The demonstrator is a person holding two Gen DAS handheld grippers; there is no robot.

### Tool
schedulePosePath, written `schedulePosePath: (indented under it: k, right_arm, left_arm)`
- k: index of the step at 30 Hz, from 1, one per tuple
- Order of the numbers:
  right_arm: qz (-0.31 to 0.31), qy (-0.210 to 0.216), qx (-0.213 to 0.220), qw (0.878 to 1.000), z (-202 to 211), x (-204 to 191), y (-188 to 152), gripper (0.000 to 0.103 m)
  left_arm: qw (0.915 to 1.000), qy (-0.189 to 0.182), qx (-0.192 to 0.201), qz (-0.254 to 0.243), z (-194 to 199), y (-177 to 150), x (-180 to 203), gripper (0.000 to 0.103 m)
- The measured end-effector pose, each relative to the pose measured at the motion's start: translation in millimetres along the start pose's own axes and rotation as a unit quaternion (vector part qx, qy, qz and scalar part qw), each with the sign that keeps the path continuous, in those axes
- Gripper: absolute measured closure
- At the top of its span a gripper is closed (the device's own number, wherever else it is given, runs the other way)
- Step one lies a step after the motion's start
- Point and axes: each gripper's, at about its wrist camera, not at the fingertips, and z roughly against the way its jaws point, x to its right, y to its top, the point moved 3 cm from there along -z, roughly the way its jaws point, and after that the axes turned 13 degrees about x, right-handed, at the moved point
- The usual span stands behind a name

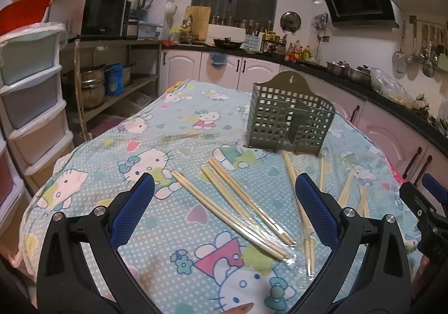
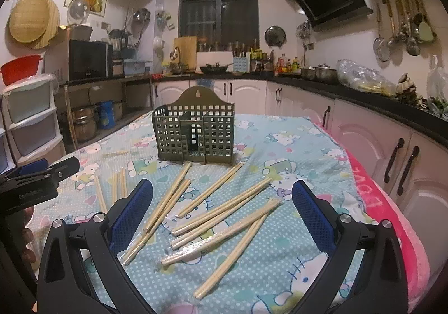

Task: Organize utensils
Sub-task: 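Lower the left tool onto a wrapped chopstick and close it while the right tool grasps another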

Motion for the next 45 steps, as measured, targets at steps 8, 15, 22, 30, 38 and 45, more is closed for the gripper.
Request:
schedulePosePath:
  k: [8,15,22,30,38,45]
  right_arm:
    - [-0.001,0.031,-0.047,0.998,-37.0,-5.8,6.0,0.006]
    - [0.014,0.033,-0.088,0.995,-72.2,-12.1,8.5,0.006]
    - [0.016,0.015,-0.113,0.993,-109.8,-1.8,11.4,0.006]
    - [0.001,-0.017,-0.174,0.985,-162.1,22.1,-1.1,0.007]
    - [-0.033,-0.026,-0.229,0.973,-207.7,41.0,-16.1,0.009]
    - [-0.047,-0.026,-0.262,0.964,-235.8,42.0,-30.0,0.032]
  left_arm:
    - [0.9989,0.008,-0.040,0.022,-19.3,-3.3,-24.1,0.011]
    - [0.9945,0.034,-0.085,0.050,-40.3,-6.1,-50.0,0.011]
    - [0.9894,0.022,-0.116,0.085,-62.2,-3.4,-63.7,0.011]
    - [0.9817,0.012,-0.161,0.101,-87.2,-8.0,-63.4,0.021]
    - [0.9695,-0.007,-0.202,0.139,-104.7,-17.5,-60.4,0.040]
    - [0.9581,-0.006,-0.235,0.163,-119.8,-29.8,-58.2,0.058]
